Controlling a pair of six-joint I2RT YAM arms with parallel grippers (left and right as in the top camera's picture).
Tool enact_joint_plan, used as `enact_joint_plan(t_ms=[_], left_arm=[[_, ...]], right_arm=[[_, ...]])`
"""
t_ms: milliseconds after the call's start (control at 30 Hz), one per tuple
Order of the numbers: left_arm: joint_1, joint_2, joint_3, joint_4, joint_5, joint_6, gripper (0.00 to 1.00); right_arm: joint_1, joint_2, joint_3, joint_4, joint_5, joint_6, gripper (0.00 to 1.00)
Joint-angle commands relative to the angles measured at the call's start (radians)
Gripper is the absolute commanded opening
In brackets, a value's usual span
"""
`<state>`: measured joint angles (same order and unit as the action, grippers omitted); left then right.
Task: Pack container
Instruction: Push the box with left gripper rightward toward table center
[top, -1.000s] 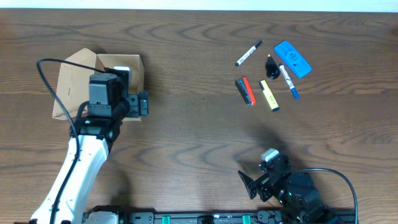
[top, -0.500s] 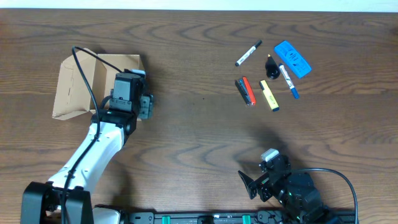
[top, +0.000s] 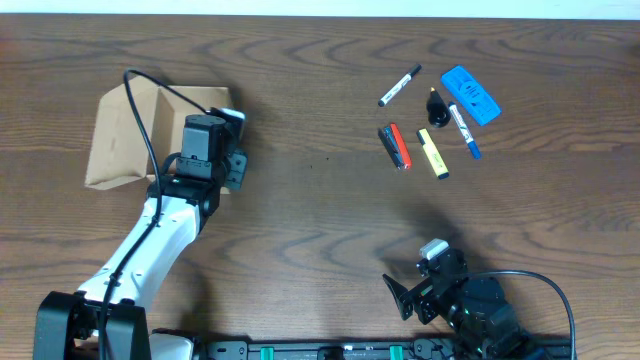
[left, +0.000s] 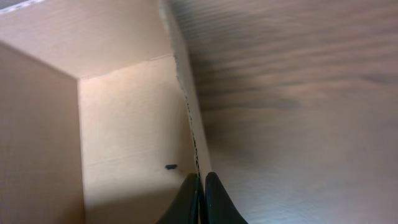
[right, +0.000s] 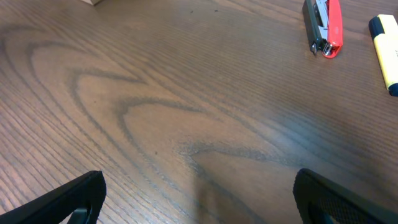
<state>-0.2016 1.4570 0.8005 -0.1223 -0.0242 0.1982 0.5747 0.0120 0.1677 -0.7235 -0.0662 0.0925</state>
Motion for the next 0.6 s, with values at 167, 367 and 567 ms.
enact_joint_plan(t_ms=[167,367,567], left_arm=[[-0.097,0.004,0.016,-0.032,0.289,0.406,0.06],[-0.190,0.004,0.016,-0.058,0.323,0.464,0.05],[-0.262,0.003,0.016,-0.138,0.377,0.617,0.05]], right_arm=[[0.012,-0.006,-0.007,-0.001,0.010,-0.012,0.99],[0.012,-0.006,-0.007,-0.001,0.010,-0.011,0.99],[0.012,-0.006,-0.007,-0.001,0.010,-0.012,0.99]])
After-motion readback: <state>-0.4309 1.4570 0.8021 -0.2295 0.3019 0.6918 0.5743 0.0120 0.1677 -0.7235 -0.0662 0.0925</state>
